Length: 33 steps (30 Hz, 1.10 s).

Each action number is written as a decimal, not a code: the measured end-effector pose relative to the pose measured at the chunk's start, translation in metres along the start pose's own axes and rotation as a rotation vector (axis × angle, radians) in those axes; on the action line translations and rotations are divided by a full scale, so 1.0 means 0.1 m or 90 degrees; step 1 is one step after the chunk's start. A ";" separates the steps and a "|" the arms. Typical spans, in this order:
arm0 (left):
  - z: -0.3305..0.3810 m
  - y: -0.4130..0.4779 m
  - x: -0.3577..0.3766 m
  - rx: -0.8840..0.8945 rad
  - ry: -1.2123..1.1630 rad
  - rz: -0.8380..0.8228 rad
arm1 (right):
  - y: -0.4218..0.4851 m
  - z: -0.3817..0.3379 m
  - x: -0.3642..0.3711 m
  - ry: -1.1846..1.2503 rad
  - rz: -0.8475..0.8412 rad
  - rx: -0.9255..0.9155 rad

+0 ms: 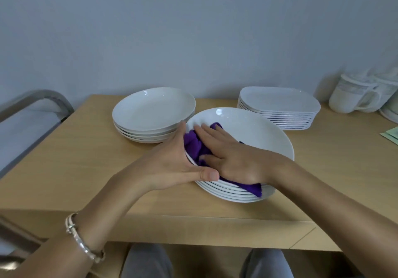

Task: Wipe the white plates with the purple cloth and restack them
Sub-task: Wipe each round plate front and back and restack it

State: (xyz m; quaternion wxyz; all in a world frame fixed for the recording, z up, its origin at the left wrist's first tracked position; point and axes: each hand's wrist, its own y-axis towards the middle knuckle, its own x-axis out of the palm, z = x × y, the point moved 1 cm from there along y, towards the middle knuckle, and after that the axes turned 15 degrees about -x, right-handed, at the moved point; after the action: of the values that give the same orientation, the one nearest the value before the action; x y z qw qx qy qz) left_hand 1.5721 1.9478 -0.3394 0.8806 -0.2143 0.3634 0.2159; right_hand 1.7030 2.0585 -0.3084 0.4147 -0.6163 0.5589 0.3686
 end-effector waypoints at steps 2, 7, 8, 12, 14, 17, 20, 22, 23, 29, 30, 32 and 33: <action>-0.01 0.03 0.02 0.052 -0.035 -0.013 | 0.21 0.11 0.06 -0.055 0.052 0.007; -0.01 0.02 0.00 0.059 -0.027 -0.020 | 0.48 0.45 0.02 -0.150 0.144 0.130; -0.01 0.02 -0.01 0.049 -0.009 -0.016 | 0.45 0.52 -0.02 -0.177 0.164 0.158; -0.02 0.06 -0.03 0.017 -0.009 -0.037 | 0.14 0.76 -0.16 -0.286 0.147 0.219; -0.02 0.06 -0.02 0.025 -0.026 -0.048 | -0.08 0.75 -0.16 -0.298 0.117 0.237; 0.01 0.02 -0.02 0.036 -0.034 -0.037 | -0.38 0.55 -0.10 -0.265 0.033 0.188; -0.01 0.01 0.01 0.040 -0.050 -0.019 | -0.53 0.26 -0.08 -0.079 -0.066 0.108; -0.03 0.01 0.04 0.052 -0.083 -0.004 | -0.47 0.14 -0.09 0.003 -0.061 0.027; -0.04 0.02 0.05 0.055 -0.101 0.004 | -0.40 0.10 -0.08 0.029 -0.047 -0.018; -0.02 -0.02 0.08 0.080 -0.182 0.003 | 0.20 0.18 0.08 -0.056 0.150 -0.088; -0.01 -0.03 0.07 0.089 -0.185 -0.002 | 0.30 0.23 0.10 -0.091 0.170 -0.056; 0.00 -0.02 0.07 0.101 -0.175 -0.017 | 0.44 0.35 0.11 -0.146 0.182 0.011; 0.00 -0.03 0.06 0.102 -0.165 -0.021 | 0.48 0.44 0.10 -0.167 0.185 0.047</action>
State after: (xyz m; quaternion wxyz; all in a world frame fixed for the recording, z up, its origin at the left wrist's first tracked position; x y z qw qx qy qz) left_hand 1.5772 1.9470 -0.3431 0.9378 -0.1199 0.2591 0.1975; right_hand 1.6562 2.0936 -0.3393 0.4488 -0.4604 0.5961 0.4809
